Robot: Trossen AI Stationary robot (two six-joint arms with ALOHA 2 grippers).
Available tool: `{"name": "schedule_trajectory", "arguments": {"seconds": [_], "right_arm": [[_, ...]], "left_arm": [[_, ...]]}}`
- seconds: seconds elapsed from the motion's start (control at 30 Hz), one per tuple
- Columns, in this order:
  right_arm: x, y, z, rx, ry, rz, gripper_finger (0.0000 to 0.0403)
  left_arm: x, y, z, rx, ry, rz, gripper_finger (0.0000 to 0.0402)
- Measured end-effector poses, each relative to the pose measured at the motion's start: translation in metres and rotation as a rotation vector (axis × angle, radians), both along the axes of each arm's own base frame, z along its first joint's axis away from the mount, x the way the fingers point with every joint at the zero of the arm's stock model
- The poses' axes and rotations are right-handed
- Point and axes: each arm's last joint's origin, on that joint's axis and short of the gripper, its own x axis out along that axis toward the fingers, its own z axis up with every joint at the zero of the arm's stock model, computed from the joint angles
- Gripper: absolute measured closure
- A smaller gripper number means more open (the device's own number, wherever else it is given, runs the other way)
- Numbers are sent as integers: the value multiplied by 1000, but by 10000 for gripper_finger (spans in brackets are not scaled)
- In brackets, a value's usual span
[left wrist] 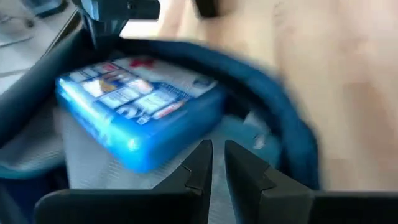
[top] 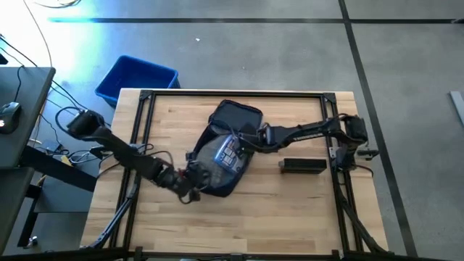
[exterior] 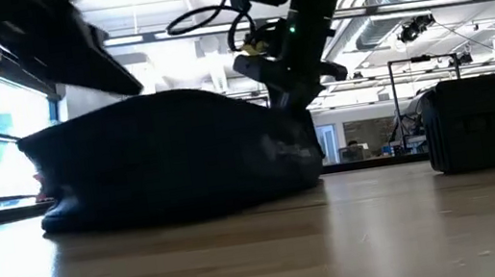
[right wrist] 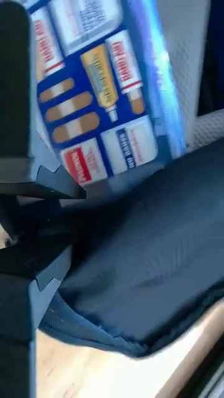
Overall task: Unpack backpack
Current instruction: Remove the blue medicine kit from the black backpack
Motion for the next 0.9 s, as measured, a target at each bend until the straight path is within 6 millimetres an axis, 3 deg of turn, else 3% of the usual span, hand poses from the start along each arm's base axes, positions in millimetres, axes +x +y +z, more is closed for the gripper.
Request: {"name": "schedule_trajectory", "arguments": {"seconds": [0.2,0.33,0.57,0.9], "right_arm": [[10,-7,-12,68,-13,63,321],[19,4,-16,119,-46,168,321],[27,34,-12,146,-74,501,321],[32,86,3,85,-93,822,318]], "left_arm": [[16,21,-31,32,105,82,378],[19,26,-40,25,151,90,378],[12,19,-33,-6,144,83,378],[6,10,-30,6,136,64,378]]}}
